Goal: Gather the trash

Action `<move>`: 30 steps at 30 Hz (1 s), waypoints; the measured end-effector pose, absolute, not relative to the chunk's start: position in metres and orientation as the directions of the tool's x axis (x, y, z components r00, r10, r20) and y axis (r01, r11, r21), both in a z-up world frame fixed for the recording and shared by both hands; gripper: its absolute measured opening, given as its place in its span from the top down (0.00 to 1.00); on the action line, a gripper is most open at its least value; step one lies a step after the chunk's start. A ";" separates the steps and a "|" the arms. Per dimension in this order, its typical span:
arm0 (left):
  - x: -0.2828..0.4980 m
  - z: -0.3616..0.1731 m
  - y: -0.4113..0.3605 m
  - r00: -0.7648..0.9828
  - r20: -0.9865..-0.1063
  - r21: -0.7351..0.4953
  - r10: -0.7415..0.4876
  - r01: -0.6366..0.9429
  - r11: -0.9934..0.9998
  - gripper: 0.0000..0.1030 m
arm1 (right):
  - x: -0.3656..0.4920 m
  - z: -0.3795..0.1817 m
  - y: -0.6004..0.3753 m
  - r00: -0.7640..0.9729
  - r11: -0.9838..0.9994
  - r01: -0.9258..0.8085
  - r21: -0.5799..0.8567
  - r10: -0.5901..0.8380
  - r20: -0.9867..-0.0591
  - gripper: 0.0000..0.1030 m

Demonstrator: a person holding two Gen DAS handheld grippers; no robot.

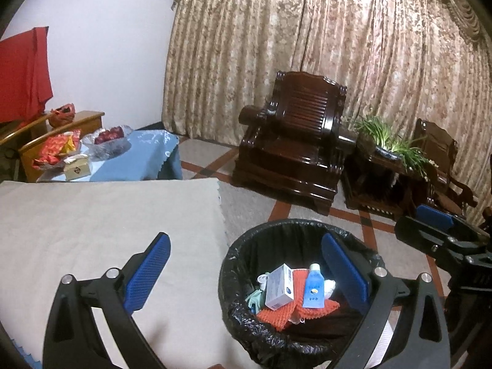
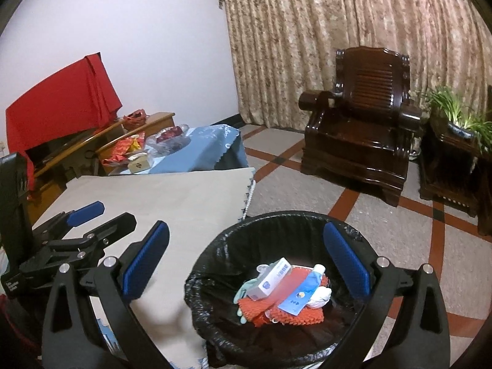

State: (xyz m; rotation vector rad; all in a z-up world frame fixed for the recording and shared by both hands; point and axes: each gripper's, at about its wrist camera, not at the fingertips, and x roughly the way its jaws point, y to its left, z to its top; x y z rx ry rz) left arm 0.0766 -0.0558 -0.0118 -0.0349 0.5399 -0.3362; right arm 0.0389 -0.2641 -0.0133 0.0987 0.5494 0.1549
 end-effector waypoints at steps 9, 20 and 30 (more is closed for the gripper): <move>0.052 0.006 -0.047 0.833 -0.465 -0.105 -0.300 0.285 0.953 0.06 | 0.024 0.002 -0.255 0.856 0.982 -0.139 0.126 0.183 -0.483 0.05; 0.034 0.018 -0.039 0.855 -0.433 -0.093 -0.286 0.273 0.958 0.06 | 0.014 0.010 -0.243 0.866 0.982 -0.169 0.084 0.188 -0.464 0.05; 0.026 0.021 -0.036 0.863 -0.420 -0.088 -0.280 0.268 0.959 0.06 | 0.014 0.011 -0.235 0.866 0.982 -0.175 0.074 0.190 -0.463 0.05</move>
